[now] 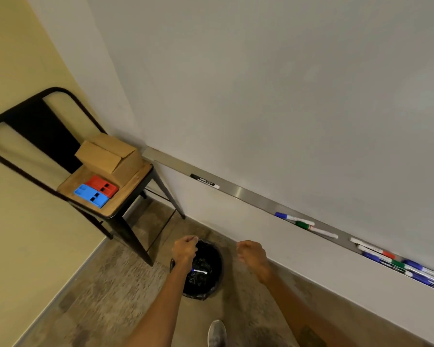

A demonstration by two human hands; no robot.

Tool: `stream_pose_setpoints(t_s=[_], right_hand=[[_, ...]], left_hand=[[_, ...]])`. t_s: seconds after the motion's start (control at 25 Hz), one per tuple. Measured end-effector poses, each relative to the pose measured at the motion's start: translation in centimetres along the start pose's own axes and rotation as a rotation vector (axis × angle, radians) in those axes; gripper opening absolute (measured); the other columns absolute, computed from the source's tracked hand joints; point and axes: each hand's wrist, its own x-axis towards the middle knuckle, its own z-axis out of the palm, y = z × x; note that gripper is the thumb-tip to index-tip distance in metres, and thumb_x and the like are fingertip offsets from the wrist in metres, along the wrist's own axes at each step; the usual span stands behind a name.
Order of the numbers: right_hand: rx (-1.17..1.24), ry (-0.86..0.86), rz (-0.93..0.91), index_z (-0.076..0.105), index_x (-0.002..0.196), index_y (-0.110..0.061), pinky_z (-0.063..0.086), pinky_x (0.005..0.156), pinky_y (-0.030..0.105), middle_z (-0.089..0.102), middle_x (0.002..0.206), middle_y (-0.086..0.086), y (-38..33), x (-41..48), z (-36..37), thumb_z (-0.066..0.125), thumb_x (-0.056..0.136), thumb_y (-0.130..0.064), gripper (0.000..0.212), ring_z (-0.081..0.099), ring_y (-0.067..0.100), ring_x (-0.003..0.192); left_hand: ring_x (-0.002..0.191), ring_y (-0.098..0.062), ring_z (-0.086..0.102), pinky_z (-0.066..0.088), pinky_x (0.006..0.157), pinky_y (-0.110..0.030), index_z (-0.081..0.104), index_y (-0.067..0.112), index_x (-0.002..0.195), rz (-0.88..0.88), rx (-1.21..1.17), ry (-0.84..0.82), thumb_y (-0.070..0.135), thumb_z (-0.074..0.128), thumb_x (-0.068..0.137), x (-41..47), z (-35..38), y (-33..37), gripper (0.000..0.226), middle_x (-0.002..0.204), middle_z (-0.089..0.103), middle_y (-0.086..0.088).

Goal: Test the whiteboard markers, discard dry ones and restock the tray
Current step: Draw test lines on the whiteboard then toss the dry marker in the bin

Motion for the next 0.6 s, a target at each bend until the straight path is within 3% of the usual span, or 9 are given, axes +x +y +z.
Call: stream_pose_setpoints(t_s=[0.08,0.12,0.24,0.28,0.4,0.48,0.6], right_hand=[[-0.036,0.063,-0.045,0.069,0.102,-0.011,0.042,0.051,0.005,0.068,0.096,0.000,0.9,-0.4,-1.6,0.057,0.098,-0.021,0.016,0.059,0.006,0.068],[-0.022,0.102,-0.058,0.068,0.104,-0.015,0.046,0.063,0.007,0.066,0.098,-0.003,1.5,-0.6,-2.5,0.057,0.098,-0.022,0.014,0.060,0.008,0.075],[0.204,0.181,-0.044,0.064,0.108,-0.028,0.053,0.098,0.035,0.066,0.121,0.001,3.8,-0.6,-6.1,0.057,0.099,-0.024,0.012,0.064,0.018,0.105],[0.294,0.205,-0.047,0.064,0.108,-0.028,0.053,0.099,0.039,0.065,0.124,0.005,4.4,-0.6,-7.7,0.057,0.099,-0.022,0.013,0.065,0.022,0.107],[0.483,0.296,-0.053,0.062,0.124,-0.011,0.058,0.081,0.027,0.066,0.119,0.014,5.9,-0.4,-13.1,0.057,0.098,-0.010,0.027,0.067,0.025,0.098],[0.551,0.333,-0.054,0.058,0.132,-0.009,0.056,0.074,0.026,0.067,0.109,0.012,6.9,-0.2,-16.4,0.059,0.096,-0.006,0.036,0.067,0.025,0.092],[0.591,0.295,-0.081,0.045,0.144,-0.013,0.056,0.083,0.037,0.063,0.114,0.009,7.9,0.5,-19.5,0.059,0.096,-0.005,0.051,0.066,0.030,0.099]], left_hand=[[0.086,-0.024,0.071,0.060,0.085,-0.045,0.073,0.012,0.105,0.065,0.046,-0.086,0.020,0.066,0.094,-0.7,2.6,0.6,0.015,0.087,0.072,-0.004],[0.086,-0.023,0.071,0.060,0.086,-0.045,0.074,0.015,0.103,0.104,0.081,-0.122,0.022,0.066,0.094,-1.1,4.0,0.9,0.014,0.089,0.073,-0.003],[0.093,-0.021,0.070,0.059,0.090,-0.041,0.074,0.027,0.095,0.212,0.136,-0.231,0.022,0.066,0.093,-3.3,8.7,2.3,0.010,0.099,0.074,0.000],[0.095,-0.021,0.069,0.058,0.091,-0.038,0.073,0.025,0.099,0.226,0.120,-0.266,0.020,0.065,0.094,-4.4,10.3,3.0,0.011,0.102,0.073,-0.001],[0.098,-0.024,0.069,0.058,0.087,-0.032,0.068,0.012,0.120,0.257,0.090,-0.341,0.016,0.060,0.098,-7.1,14.7,4.6,0.024,0.113,0.069,-0.007],[0.098,-0.025,0.069,0.057,0.085,-0.033,0.062,0.009,0.129,0.257,0.061,-0.382,0.014,0.061,0.098,-8.4,17.2,5.3,0.031,0.121,0.065,-0.007],[0.106,-0.027,0.066,0.055,0.090,-0.037,0.053,0.010,0.140,0.251,0.075,-0.421,0.012,0.063,0.096,-9.6,20.1,6.1,0.045,0.135,0.058,-0.005]])
